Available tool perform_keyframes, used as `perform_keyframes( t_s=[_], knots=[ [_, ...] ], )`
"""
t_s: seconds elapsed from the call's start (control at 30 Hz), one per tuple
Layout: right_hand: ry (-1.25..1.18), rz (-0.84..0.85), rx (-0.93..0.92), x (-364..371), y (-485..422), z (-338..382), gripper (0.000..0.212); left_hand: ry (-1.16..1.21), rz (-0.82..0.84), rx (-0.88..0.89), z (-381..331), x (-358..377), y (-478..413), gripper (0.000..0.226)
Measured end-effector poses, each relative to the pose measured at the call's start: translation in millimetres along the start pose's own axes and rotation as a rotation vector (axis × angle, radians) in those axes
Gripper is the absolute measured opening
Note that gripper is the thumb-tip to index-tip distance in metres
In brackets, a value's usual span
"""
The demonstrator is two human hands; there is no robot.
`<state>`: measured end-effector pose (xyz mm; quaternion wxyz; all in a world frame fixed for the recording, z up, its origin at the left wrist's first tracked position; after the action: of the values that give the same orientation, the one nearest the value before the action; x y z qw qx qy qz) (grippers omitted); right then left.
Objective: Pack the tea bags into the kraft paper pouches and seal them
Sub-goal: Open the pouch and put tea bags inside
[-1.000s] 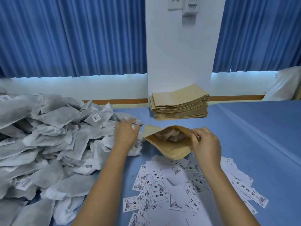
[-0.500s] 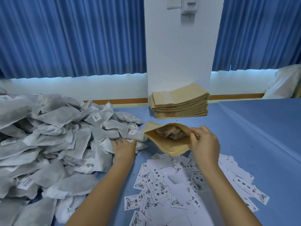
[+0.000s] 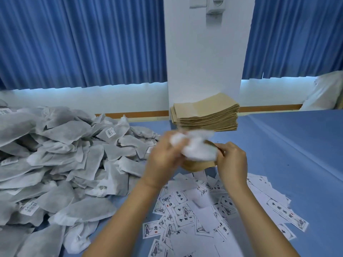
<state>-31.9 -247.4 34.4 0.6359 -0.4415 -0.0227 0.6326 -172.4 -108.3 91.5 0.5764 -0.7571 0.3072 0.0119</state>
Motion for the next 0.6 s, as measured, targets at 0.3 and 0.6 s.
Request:
perform_keyframes(
  t_s=[0.3, 0.6],
  knots=[
    [0.063, 0.282, -0.146, 14.0, -1.2, 22.4, 0.026, -0.645, 0.610, -0.254, 46.9, 109.9, 18.2, 0.025],
    [0.203, 0.163, -0.035, 1.3, -5.7, 4.1, 0.026, -0.424, 0.128, 0.212, -22.5, 45.2, 18.9, 0.025]
  ],
)
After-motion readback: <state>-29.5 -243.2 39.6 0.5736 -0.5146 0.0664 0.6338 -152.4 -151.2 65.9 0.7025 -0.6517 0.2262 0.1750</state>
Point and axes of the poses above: each hand's wrist, its own y-axis away from the middle knuckle, its own x-axis out of the palm, z = x × y, the point moved 10 cm from there along -y, towards the middle knuckle, and after that the axes turned 3 degrees about -x, right-handed, at the moved point
